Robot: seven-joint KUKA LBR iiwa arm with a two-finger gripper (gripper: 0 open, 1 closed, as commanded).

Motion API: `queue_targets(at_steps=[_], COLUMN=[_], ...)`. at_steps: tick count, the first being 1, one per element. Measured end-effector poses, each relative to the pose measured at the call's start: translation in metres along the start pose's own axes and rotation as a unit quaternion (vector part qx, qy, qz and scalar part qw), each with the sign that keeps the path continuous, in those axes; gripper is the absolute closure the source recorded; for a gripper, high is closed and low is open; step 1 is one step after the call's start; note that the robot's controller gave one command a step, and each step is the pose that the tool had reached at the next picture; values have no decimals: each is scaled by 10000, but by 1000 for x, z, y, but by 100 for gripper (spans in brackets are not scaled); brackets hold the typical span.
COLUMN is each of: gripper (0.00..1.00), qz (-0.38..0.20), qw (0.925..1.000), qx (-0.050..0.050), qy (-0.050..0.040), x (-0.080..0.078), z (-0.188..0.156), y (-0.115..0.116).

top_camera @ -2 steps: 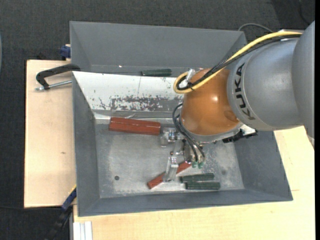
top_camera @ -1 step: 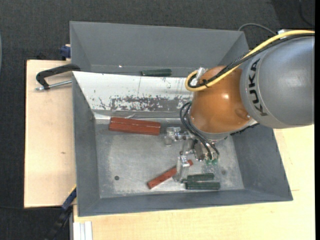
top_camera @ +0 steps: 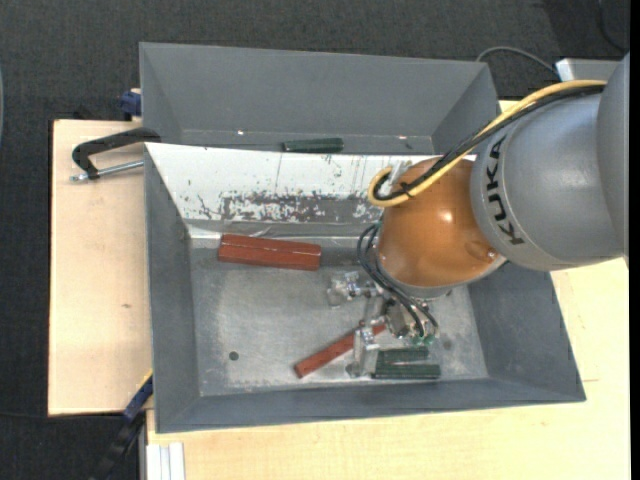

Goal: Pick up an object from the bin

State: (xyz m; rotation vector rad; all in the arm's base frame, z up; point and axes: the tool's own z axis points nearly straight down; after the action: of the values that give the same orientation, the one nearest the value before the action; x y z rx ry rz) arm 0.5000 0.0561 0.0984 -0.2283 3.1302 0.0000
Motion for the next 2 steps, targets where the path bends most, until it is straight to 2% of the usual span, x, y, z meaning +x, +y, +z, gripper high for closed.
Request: queue_targets(at_steps=[1,2], gripper=[100,100], qz=[509,510], qw=[9987,9987], qx=[-7,-8], qy=[18,18], x=[3,3], z=[28,28], y=[16,16])
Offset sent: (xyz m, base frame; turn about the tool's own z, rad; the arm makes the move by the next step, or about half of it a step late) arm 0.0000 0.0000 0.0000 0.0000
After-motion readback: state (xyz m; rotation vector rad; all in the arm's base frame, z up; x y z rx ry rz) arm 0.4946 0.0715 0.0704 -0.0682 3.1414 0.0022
